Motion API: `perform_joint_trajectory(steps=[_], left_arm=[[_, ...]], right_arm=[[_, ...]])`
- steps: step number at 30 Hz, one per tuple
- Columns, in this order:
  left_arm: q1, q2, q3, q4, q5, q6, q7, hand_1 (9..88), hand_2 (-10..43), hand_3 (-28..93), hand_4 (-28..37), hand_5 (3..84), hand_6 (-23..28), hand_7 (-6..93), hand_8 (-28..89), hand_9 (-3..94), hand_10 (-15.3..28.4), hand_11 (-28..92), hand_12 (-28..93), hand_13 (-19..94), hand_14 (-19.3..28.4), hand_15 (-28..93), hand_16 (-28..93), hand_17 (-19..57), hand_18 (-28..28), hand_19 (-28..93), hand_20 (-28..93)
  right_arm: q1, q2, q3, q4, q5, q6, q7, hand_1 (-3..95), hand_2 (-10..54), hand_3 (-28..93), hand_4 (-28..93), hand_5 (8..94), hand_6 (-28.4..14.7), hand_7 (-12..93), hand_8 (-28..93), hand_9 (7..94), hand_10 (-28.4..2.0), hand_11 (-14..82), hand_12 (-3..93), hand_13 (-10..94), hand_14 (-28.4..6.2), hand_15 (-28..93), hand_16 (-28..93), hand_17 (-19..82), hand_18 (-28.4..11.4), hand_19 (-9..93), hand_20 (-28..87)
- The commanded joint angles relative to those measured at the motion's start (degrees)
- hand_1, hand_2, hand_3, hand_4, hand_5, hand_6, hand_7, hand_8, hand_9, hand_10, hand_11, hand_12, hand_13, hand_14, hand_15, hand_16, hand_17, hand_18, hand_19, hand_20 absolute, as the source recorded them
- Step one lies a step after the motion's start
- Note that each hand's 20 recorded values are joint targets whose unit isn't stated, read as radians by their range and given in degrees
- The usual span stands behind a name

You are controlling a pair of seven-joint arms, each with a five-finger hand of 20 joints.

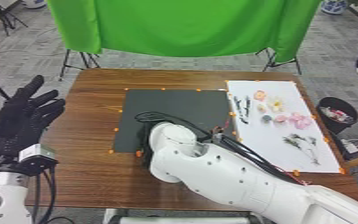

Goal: Arrange flowers

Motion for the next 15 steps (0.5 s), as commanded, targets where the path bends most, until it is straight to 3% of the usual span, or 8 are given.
perform_joint_trajectory(steps=[1,3,4,5,8,11,13,15], left_arm=[[7.24,-0.89,-3.65,-2.24,-0.81,1.09,1.40,28.2,7.1,63,-22.0,33.0,7.1,8.3,-7,30.3,19.0,25,12,20,26.8,53,-11,-8.2,26.6,50,3],[8.51,-1.24,-4.36,-2.59,-1.11,1.45,1.96,28.2,7.1,63,-22.0,33.0,7.1,8.3,-8,30.3,19.0,25,12,20,26.8,53,-11,-8.2,26.7,50,3],[9.96,-1.54,-5.00,-2.99,-1.23,1.62,2.55,28.2,7.1,63,-22.0,33.0,7.0,8.3,-8,30.2,19.0,25,12,20,26.8,53,-11,-8.2,26.7,50,3],[11.72,-1.18,-5.52,-3.44,-1.97,2.29,3.99,28.2,7.1,63,-22.0,33.0,7.1,8.3,-8,30.3,18.9,25,12,20,26.8,53,-11,-8.2,26.7,50,3],[14.19,-1.47,-5.84,-3.94,-2.77,2.83,5.66,28.2,7.1,63,-22.0,33.0,7.1,8.3,-7,30.2,18.9,25,12,20,26.8,53,-11,-8.2,26.8,50,3],[15.79,-0.84,-5.99,-4.32,-3.52,3.63,7.64,28.2,7.2,62,-22.1,33.0,7.1,8.3,-7,30.2,19.0,25,11,20,26.9,53,-11,-8.3,26.8,50,3],[17.93,-0.45,-6.65,-4.72,-4.19,3.99,9.65,28.1,7.1,62,-22.2,33.0,7.1,8.3,-7,30.2,19.0,25,11,20,26.9,53,-11,-8.2,26.8,50,3],[19.12,-0.56,-7.01,-4.92,-4.41,4.13,10.48,27.9,7.1,62,-22.3,32.9,7.0,8.3,-8,30.2,18.9,25,11,20,26.9,53,-11,-8.3,26.9,50,3]], right_arm=[[3.19,2.95,-2.05,-4.80,-5.07,-0.96,2.38,42.7,-8.3,73,-17,79.2,-8.4,25,17,86.8,-14.3,42.8,22.3,88,-7.0,62,17,70,-7.0,93,24],[4.73,4.77,-2.24,-7.09,-2.89,0.29,2.39,37.5,-6.5,75,-17,78.4,-9.0,27,6,85.9,-14.9,43.7,22.5,88,-7.2,63,17,70,-6.8,93,24],[3.60,5.13,-0.50,-8.40,-5.07,-2.09,1.44,31.8,-4.1,75,-16,77.3,-10.0,29,-3,84.8,-16.0,44.6,22.6,87,-7.8,63,17,70,-6.6,93,23],[4.62,6.14,-0.79,-9.55,-5.36,-2.20,0.74,28.9,-2.7,74,-16,76.1,-10.5,30,-5,83.8,-16.8,45.3,22.8,87,-8.0,63,17,70,-6.5,93,23],[4.34,9.42,3.32,-14.26,-2.67,-5.82,-0.60,26.9,-1.2,74,-16,71.6,-12.5,27,-6,77.9,-19.3,46.7,22.2,84,-9.6,65,16,69,-6.8,93,20],[3.41,15.34,7.44,-19.42,-1.89,-7.01,-1.82,26.9,0.2,72,-16,66.7,-13.6,22,-6,72.5,-22.1,42.2,20.5,78,-13.6,64,13,64,-9.1,93,3],[2.21,19.73,10.21,-22.61,-1.38,-7.02,-1.41,27.1,0.8,72,-16,64.9,-13.9,20,-6,70.8,-23.6,37.8,19.7,75,-14.9,64,13,63,-10.5,93,-3],[-0.61,24.33,13.98,-25.49,-2.43,-8.57,-0.66,27.4,1.0,72,-16,64.1,-14.4,18,-6,70.2,-24.4,34.0,18.8,74,-15.6,63,12,62,-10.8,93,-8]])
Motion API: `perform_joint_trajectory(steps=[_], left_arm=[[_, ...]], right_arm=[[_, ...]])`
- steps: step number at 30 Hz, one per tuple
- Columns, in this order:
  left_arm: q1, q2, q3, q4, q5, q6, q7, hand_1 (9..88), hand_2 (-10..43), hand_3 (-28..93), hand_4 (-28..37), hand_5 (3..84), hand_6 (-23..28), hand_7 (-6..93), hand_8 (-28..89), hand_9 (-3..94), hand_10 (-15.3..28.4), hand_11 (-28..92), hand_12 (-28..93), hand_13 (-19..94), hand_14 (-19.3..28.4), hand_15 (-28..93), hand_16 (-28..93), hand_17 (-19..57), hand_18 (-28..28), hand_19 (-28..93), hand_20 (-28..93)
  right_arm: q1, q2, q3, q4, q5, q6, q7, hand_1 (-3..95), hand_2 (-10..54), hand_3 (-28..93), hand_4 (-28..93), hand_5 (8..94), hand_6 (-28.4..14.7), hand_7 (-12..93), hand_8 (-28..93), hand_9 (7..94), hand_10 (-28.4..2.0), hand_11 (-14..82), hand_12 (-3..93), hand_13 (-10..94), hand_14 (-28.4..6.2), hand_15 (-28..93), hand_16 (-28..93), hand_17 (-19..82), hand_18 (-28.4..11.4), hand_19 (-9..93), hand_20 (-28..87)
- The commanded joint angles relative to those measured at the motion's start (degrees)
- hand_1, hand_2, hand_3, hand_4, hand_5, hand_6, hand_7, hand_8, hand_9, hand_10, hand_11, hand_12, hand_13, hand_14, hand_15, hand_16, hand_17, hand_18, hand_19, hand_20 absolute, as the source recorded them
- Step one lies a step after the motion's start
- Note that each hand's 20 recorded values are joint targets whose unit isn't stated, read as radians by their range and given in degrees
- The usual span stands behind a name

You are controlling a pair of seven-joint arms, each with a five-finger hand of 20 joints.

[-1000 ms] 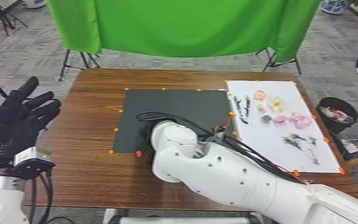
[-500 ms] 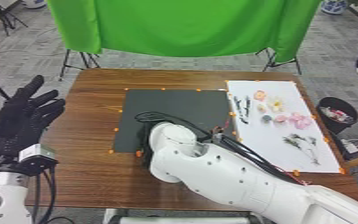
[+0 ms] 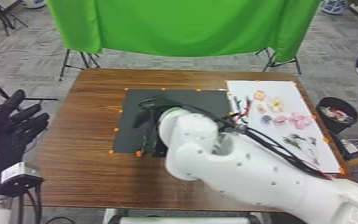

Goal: Arrange flowers

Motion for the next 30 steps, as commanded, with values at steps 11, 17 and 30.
perform_joint_trajectory(steps=[11,17,30], left_arm=[[8.58,4.54,0.14,-1.08,-5.75,3.99,9.54,27.7,7.0,62,-22.7,33.0,7.0,8.3,-7,30.1,18.9,25,12,20,26.8,53,-11,-8.3,26.9,50,3],[8.44,7.61,0.80,-0.92,-7.15,4.51,11.89,27.6,7.0,62,-22.6,32.9,7.0,8.3,-7,30.1,18.8,25,12,20,26.7,53,-11,-8.2,26.9,50,3],[9.77,12.06,2.14,-0.90,-10.60,5.96,16.27,27.8,6.9,62,-22.4,33.0,7.0,8.5,-8,30.2,18.8,25,12,20,26.8,53,-11,-8.2,26.9,50,3]], right_arm=[[-21.50,35.55,26.40,-13.06,1.79,6.23,5.29,30.7,0.9,70,-16,58.9,-15.8,13,-6,62.6,-26.9,18.8,15.6,72,-16.1,64,11,64,-10.0,93,-10],[-23.92,37.93,27.25,-10.57,-0.26,2.53,11.56,32.0,0.1,70,-17,59.8,-16.6,11,-6,65.0,-26.5,19.0,15.6,77,-13.8,68,11,67,-8.6,93,-4],[-28.80,41.17,33.75,-8.82,1.74,-1.07,15.84,36.0,-2.4,65,-16,61.2,-19.8,7,-6,77.9,-23.9,31.9,17.9,84,-10.9,66,12,73,-5.2,93,1]])
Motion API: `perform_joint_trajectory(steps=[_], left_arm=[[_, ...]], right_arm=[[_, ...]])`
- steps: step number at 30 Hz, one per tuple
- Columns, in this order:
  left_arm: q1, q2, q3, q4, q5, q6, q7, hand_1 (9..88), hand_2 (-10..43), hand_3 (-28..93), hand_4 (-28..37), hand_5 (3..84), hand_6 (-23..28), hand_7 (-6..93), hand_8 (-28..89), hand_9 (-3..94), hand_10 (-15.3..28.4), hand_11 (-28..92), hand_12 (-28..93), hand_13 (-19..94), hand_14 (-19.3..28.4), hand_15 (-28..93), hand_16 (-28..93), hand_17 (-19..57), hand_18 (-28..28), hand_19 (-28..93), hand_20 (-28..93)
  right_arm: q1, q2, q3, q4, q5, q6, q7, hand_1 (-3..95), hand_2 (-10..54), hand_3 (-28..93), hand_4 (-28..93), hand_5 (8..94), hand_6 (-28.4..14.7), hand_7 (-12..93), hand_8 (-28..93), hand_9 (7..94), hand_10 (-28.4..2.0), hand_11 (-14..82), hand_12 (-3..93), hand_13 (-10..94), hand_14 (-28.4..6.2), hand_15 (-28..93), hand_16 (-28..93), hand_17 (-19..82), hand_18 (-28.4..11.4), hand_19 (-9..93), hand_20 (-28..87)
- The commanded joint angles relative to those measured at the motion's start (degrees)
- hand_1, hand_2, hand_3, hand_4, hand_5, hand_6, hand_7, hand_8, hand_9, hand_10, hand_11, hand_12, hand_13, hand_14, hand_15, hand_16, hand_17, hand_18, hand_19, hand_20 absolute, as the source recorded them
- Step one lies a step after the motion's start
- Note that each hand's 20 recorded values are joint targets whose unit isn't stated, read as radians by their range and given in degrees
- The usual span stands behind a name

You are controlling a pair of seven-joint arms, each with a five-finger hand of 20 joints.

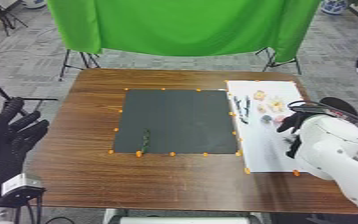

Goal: Arrange flowers

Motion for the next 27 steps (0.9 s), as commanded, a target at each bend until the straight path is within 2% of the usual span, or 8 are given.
perform_joint_trajectory(steps=[1,4,7,16,18,19,20,27], left_arm=[[0.97,1.19,0.93,0.05,-1.33,0.88,1.33,27.9,7.0,62,-22.4,32.9,7.0,8.5,-8,30.3,18.8,25,12,20,26.8,53,-11,-8.2,26.9,50,3],[0.47,0.33,0.97,0.05,-0.16,0.47,-0.19,27.9,6.9,62,-22.4,32.9,7.0,8.5,-8,30.2,18.8,25,12,20,26.8,53,-11,-8.2,26.9,50,3],[1.22,1.56,1.06,0.03,-1.70,0.98,1.75,27.9,6.9,62,-22.4,33.0,7.0,8.5,-8,30.2,18.8,25,12,20,26.8,53,-11,-8.2,26.9,50,3],[-0.77,-0.70,1.61,0.18,0.75,0.03,-1.02,28.0,6.9,62,-22.2,33.0,6.9,8.5,-8,30.2,18.9,25,11,20,26.7,53,-11,-8.2,27.0,50,3],[-0.21,-0.09,1.66,0.17,-0.02,0.38,0.29,28.1,6.9,62,-22.2,33.0,7.0,8.5,-8,30.3,18.8,25,11,20,26.7,53,-11,-8.2,27.0,50,3],[-0.87,-1.13,1.58,0.20,1.03,-0.09,-1.53,28.1,6.9,62,-22.2,33.0,7.0,8.5,-8,30.3,18.9,25,11,20,26.7,53,-11,-8.2,27.0,50,3],[-0.46,-0.37,1.66,0.19,0.21,0.30,-0.14,28.1,6.9,62,-22.2,33.0,7.0,8.5,-8,30.3,18.9,25,12,20,26.7,53,-11,-8.2,27.0,50,3],[-0.78,-0.56,1.64,0.19,0.40,0.15,-0.81,28.1,6.9,63,-22.0,33.0,7.0,8.4,-8,30.2,18.9,25,12,20,26.8,53,-11,-8.2,27.0,50,3]], right_arm=[[-1.55,2.63,1.72,1.03,0.32,-0.73,2.12,36.3,-2.5,65,-15,61.3,-20.0,7,-6,78.2,-24.0,32.1,17.6,84,-11.0,65,12,74,-5.1,93,0],[-2.61,2.34,3.34,1.23,2.04,-1.53,2.96,37.1,-2.9,65,-15,61.6,-20.4,7,-7,78.6,-24.5,32.3,17.3,85,-11.2,65,11,74,-4.8,93,-1],[-0.44,1.84,1.61,3.13,3.48,-2.81,4.45,38.0,-3.1,64,-15,62.3,-20.8,7,-7,79.3,-25.5,33.4,17.3,85,-11.7,66,11,75,-4.5,93,-3],[1.34,1.36,0.89,6.91,8.87,-4.16,6.39,40.6,-3.5,63,-15,62.6,-25.1,8,-8,79.0,-27.8,36.7,16.6,84,-13.5,68,8,75,-5.1,93,-2],[2.34,1.36,-0.28,7.56,8.99,-3.67,6.22,41.2,-3.5,63,-14,62.3,-25.9,8,-8,78.6,-28.2,37.3,16.6,83,-14.0,69,8,75,-5.3,93,-1],[1.63,1.39,0.26,7.52,9.69,-3.82,6.60,41.3,-3.5,63,-14,62.2,-26.1,8,-8,78.5,-28.3,37.4,16.6,83,-14.1,70,8,75,-5.4,93,-1],[2.38,1.24,-0.26,7.91,9.85,-3.71,6.19,41.5,-3.6,63,-14,62.1,-26.2,8,-8,78.3,-28.3,37.7,16.7,83,-14.1,70,8,75,-5.4,93,-1],[2.77,0.37,-0.43,8.87,13.06,-2.97,5.70,42.4,-3.8,63,-14,61.2,-24.3,8,-8,76.8,-27.3,38.9,17.2,83,-13.8,70,8,74,-5.7,93,1]])
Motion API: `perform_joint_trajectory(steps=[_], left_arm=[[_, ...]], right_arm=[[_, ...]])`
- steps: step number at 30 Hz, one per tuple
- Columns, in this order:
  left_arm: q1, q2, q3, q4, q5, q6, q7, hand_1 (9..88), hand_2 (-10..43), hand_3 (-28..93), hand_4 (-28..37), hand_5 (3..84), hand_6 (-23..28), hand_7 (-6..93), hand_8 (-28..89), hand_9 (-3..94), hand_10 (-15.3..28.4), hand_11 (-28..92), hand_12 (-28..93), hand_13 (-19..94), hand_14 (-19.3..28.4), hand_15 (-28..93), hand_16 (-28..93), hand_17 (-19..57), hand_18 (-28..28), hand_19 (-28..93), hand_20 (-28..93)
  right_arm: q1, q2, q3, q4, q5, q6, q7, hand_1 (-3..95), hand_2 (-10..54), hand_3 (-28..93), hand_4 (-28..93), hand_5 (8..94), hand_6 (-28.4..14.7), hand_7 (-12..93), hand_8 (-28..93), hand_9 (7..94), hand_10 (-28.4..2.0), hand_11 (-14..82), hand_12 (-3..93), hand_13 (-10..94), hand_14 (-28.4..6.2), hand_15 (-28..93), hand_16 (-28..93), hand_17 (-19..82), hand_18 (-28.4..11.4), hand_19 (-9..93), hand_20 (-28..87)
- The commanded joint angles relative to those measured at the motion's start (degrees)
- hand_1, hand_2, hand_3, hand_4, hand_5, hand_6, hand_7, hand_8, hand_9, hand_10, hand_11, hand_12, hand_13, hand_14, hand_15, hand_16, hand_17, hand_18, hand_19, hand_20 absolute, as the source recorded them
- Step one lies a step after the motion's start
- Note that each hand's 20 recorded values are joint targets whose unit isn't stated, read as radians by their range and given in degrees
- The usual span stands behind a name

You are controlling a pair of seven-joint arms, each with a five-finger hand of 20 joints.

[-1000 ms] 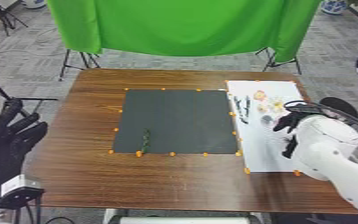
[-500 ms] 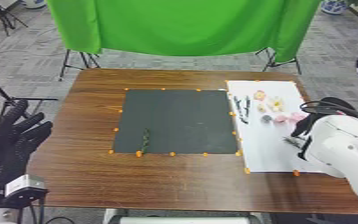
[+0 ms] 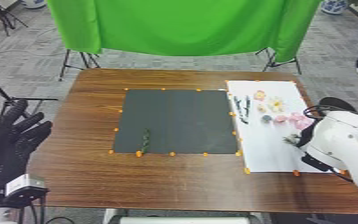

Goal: Arrange flowers

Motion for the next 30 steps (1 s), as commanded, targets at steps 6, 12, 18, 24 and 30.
perform_joint_trajectory(steps=[6,12,18,24,30], left_arm=[[1.16,2.18,0.15,0.24,-2.36,0.65,2.14,28.2,6.9,62,-22.0,32.9,7.0,8.6,-8,30.2,18.8,25,12,20,26.7,53,-11,-8.2,27.0,50,3],[0.33,1.19,0.56,0.28,-1.48,0.44,1.10,28.4,7.0,63,-22.0,33.0,7.1,8.6,-8,30.2,18.8,25,12,20,26.9,53,-11,-8.1,27.0,51,3],[0.19,0.53,0.45,0.27,-0.98,0.19,0.54,28.4,7.0,63,-22.0,33.0,7.1,8.5,-8,30.2,18.8,25,11,20,26.9,53,-11,-8.1,26.9,51,3],[0.23,0.72,0.48,0.25,-1.15,0.26,0.56,28.5,7.1,63,-22.0,33.0,7.1,8.5,-8,30.2,18.7,26,11,20,26.9,54,-11,-8.1,27.0,51,3],[1.09,0.90,-0.15,0.04,-1.33,0.41,0.58,28.5,7.1,62,-21.8,33.1,7.2,8.5,-8,30.2,18.7,25,11,20,27.0,54,-11,-8.1,26.9,51,3]], right_arm=[[2.88,-1.72,-3.25,1.93,2.95,1.19,-0.42,44.4,-4.0,65,-15,62.9,-20.3,8,-7,76.8,-26.0,33.4,16.3,84,-12.7,68,9,74,-5.4,93,0],[3.66,-1.02,-5.55,2.98,1.83,2.92,-0.42,52.2,-4.3,64,-17,66.1,-18.6,8,-7,76.6,-26.1,27.0,15.8,83,-13.1,68,10,73,-6.2,93,0],[3.86,-0.16,-8.09,2.86,-1.80,6.89,-2.46,65.9,-5.1,55,-19,75.5,-14.6,9,10,81.6,-22.3,20.8,16.0,83,-13.5,60,8,71,-6.6,93,-12],[3.69,0.82,-9.16,2.08,-5.30,10.95,-3.99,68.8,-6.4,59,-23,82.3,-11.1,10,13,90.3,-17.3,18.2,20.8,86,-13.1,53,8,71,-6.3,93,-24],[2.47,1.63,-5.78,-0.41,-7.35,11.21,-4.98,68.2,-7.1,64,-26,84.1,-11.0,11,14,92.5,-17.4,22.1,19.5,89,-11.4,52,11,71,-7.4,93,-12]])
